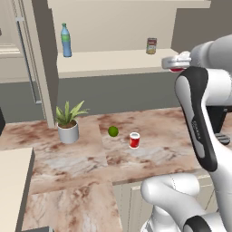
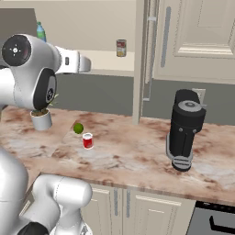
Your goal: Pick the cans from the counter and place them in their designated side in the cabinet.
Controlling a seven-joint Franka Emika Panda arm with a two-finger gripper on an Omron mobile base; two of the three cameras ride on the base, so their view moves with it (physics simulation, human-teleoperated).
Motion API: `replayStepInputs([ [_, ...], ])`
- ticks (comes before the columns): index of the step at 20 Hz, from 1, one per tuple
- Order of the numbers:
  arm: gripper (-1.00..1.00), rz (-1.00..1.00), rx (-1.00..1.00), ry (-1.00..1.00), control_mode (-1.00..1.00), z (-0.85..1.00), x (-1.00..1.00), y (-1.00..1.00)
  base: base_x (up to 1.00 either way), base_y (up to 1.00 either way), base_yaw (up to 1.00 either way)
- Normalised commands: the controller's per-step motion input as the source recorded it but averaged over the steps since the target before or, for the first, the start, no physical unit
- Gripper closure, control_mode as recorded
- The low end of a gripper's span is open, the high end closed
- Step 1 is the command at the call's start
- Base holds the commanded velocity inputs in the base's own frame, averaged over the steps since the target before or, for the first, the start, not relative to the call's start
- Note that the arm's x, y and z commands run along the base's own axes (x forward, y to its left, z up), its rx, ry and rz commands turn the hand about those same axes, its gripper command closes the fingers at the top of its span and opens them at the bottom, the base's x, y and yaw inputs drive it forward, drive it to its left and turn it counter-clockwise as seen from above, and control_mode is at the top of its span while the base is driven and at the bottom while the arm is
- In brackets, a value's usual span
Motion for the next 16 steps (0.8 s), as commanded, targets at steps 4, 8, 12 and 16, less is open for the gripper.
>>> replayStepInputs([
  [4, 1.00, 0.00, 0.00, 0.00, -1.00, -0.03, 0.16, -0.01, 0.00, 0.00, 0.00],
  [8, 1.00, 0.00, 0.00, 0.00, -1.00, -0.10, 0.27, 0.00, 0.00, 0.00, 0.00],
  [12, 1.00, 0.00, 0.00, 0.00, -1.00, -0.06, 0.26, -0.02, 0.00, 0.00, 0.00],
  [16, 1.00, 0.00, 0.00, 0.00, -1.00, 0.00, 0.24, -0.06, 0.00, 0.00, 0.00],
])
